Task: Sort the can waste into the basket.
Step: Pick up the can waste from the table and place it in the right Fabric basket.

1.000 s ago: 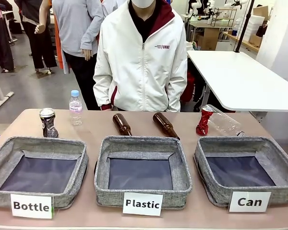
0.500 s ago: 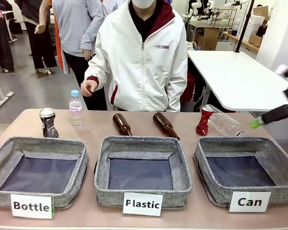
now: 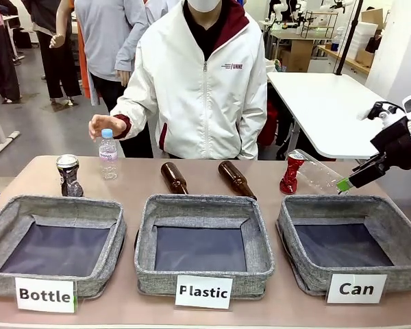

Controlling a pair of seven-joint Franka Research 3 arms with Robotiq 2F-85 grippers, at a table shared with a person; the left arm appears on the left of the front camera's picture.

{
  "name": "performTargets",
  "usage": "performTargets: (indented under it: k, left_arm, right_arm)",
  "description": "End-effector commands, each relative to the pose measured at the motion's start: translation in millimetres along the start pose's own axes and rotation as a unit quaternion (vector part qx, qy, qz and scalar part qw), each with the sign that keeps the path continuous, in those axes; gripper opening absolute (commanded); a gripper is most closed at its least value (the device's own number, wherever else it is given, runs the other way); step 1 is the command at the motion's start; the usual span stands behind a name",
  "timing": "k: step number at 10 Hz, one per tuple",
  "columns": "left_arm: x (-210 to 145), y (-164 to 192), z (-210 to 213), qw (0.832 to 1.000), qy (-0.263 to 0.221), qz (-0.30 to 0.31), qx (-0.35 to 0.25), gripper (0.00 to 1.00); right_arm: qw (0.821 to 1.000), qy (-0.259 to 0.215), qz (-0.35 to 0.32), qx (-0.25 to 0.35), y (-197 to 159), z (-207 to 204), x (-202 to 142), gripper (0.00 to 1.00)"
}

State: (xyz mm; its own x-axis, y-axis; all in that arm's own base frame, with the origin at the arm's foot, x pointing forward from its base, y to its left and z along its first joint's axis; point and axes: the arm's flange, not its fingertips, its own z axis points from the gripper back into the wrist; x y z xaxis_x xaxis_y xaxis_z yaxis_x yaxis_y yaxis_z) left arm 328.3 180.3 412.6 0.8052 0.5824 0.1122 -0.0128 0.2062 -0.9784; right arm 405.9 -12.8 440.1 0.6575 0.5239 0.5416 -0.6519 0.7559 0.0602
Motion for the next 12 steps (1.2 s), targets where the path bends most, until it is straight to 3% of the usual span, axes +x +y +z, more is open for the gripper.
performTargets:
  k: [1, 4, 5, 9, 12]
  left_arm:
    - [-3, 0, 3, 1.0, 0.007, -0.009, -0.002, 1.0]
    - [-3, 0, 3, 1.0, 0.007, -0.009, -0.002, 1.0]
    - [-3, 0, 3, 1.0, 0.007, -0.009, -0.002, 1.0]
    - [-3, 0, 3, 1.0, 0.007, -0.009, -0.002, 1.0]
    - [-3, 0, 3, 1.0, 0.007, -0.009, -0.002, 1.0]
  right_arm:
    - [1.0, 0.004, 0.007, -0.005, 3, -2, 3, 1.0]
    - [0.989, -0.018, 0.148, 0.02, -32, -26, 43, 1.0]
    - [0.986, -0.024, 0.165, 0.032, -43, -38, 55, 1.0]
    - [0.988, -0.038, 0.147, 0.006, -60, -71, 73, 1.0]
    - [0.979, -0.072, 0.175, 0.072, -81, -81, 55, 1.0]
